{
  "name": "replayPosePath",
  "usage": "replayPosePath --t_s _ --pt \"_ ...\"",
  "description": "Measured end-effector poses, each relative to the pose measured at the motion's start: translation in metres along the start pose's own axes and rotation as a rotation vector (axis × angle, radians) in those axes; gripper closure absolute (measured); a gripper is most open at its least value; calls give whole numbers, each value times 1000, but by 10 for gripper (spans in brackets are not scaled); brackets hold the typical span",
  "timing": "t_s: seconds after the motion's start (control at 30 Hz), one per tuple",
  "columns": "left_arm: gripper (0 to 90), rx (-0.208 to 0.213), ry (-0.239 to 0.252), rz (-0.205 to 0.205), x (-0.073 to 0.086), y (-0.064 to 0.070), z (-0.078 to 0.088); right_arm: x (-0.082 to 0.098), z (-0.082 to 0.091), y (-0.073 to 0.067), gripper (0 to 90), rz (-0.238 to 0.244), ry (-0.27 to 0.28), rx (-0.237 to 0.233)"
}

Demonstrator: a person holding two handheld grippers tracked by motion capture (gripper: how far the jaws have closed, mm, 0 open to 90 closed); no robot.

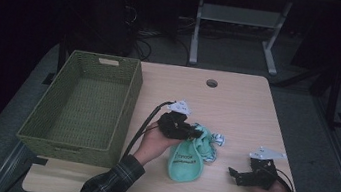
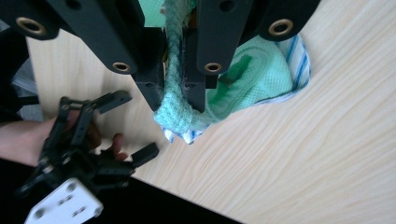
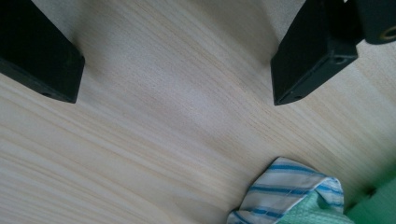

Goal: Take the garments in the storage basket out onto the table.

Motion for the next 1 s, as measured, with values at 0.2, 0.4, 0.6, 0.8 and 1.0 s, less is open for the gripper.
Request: replayPosePath --t_s 0.2,0.4,0.6,0.8,1.0 --pt "821 -25 -39 -15 8 -3 -9 0 0 0 24 4 2 2" --pt "814 -64 -117 -34 23 -9 -25 0 0 0 24 5 3 2" --pt "809 -72 -162 -32 32 -13 -36 0 0 0 24 0 0 0" --pt "796 -83 -219 -52 41 -15 -46 0 0 0 23 1 0 0" --pt "657 -89 -202 -39 39 -15 -39 0 0 0 24 0 0 0"
Point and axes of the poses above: each handheld gripper's, and its own axes: z roughly backward along the jaws, x roughly out of its underside, y roughly to its right, the point moved 2 cm from there along -z, roughly forward along the jaws, and after that the axes turned 4 degrees about -y, right-handed, at the moved point
